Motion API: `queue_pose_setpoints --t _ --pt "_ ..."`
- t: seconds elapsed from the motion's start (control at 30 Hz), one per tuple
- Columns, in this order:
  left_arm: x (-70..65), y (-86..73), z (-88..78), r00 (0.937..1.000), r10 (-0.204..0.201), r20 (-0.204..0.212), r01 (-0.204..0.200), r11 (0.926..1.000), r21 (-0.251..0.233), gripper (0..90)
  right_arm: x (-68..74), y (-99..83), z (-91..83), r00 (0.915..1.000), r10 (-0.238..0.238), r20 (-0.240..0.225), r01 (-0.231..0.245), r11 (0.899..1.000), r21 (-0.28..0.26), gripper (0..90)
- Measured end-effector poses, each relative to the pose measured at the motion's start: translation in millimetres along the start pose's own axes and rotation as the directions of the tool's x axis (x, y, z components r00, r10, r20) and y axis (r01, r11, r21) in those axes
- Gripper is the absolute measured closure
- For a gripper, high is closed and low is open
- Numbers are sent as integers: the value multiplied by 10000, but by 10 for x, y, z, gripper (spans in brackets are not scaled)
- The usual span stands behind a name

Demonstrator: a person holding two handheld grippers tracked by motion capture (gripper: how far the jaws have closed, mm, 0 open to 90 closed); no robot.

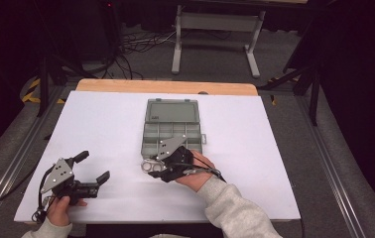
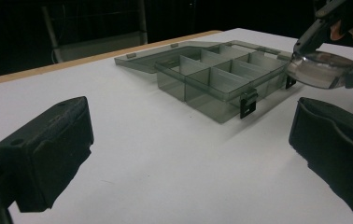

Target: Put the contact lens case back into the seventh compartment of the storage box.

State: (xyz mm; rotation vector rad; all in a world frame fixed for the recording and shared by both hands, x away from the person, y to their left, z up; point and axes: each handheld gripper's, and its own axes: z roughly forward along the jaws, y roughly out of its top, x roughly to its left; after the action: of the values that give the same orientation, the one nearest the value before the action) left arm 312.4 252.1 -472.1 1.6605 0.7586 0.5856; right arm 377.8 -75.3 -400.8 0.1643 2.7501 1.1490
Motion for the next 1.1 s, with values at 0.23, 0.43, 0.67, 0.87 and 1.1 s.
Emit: queue_pose_setpoints --t 0.23,0.43,0.67,0.87,1.1 --pt "-4 1 -1 10000 23 -28 -23 10000 39 5 -46 28 -138 9993 183 313 -172 9993 -345 493" --pt "-4 0 1 10000 13 -34 -13 10000 13 5 -93 17 -222 9981 390 486 -362 9977 -571 493" --pt "-5 0 1 10000 19 -45 -19 10000 19 5 -144 17 -293 9962 535 694 -489 9966 -671 492" --pt "-7 0 2 10000 18 -46 -18 10000 21 5 -211 26 -366 9935 581 981 -532 9972 -518 493" --pt "-5 0 2 10000 15 -69 -14 10000 24 5 -298 2 -428 9893 768 1239 -729 9967 -357 493"
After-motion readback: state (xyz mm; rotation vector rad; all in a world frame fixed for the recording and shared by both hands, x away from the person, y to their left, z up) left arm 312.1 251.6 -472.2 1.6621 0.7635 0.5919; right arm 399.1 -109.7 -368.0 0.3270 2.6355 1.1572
